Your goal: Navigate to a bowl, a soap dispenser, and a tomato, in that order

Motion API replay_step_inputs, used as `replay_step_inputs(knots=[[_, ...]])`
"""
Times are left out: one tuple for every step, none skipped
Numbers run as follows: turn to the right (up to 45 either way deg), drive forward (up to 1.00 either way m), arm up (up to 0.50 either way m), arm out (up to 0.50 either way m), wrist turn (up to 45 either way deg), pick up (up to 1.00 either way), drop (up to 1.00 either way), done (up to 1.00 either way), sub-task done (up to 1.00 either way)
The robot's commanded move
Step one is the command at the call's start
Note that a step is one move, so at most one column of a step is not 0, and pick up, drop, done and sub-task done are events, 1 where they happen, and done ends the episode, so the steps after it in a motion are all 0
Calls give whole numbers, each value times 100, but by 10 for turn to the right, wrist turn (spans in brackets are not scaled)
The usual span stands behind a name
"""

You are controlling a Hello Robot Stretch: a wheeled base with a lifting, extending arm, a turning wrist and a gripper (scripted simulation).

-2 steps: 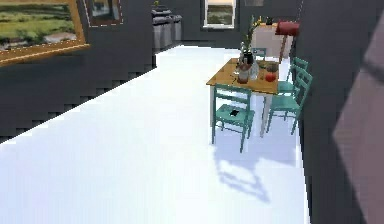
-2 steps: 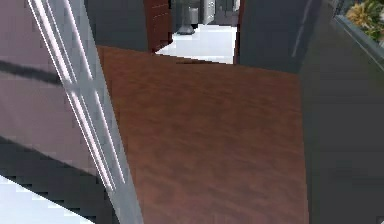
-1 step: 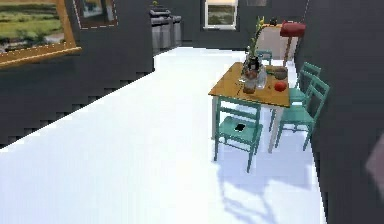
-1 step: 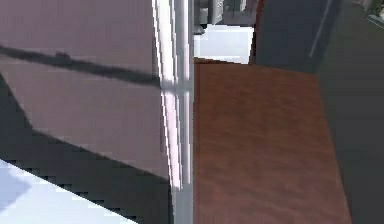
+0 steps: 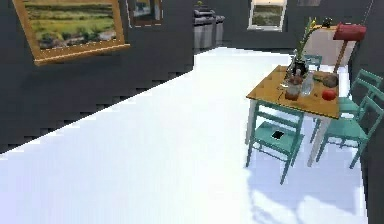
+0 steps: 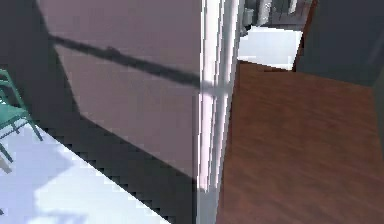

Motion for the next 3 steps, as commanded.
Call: replay_step_inputs(knots=[[0, 100, 0, 0, 0, 0, 0, 0, 0], [0, 100, 0, 0, 0, 0, 0, 0, 0], [-270, 0, 0, 0, 0, 0, 0, 0, 0]])
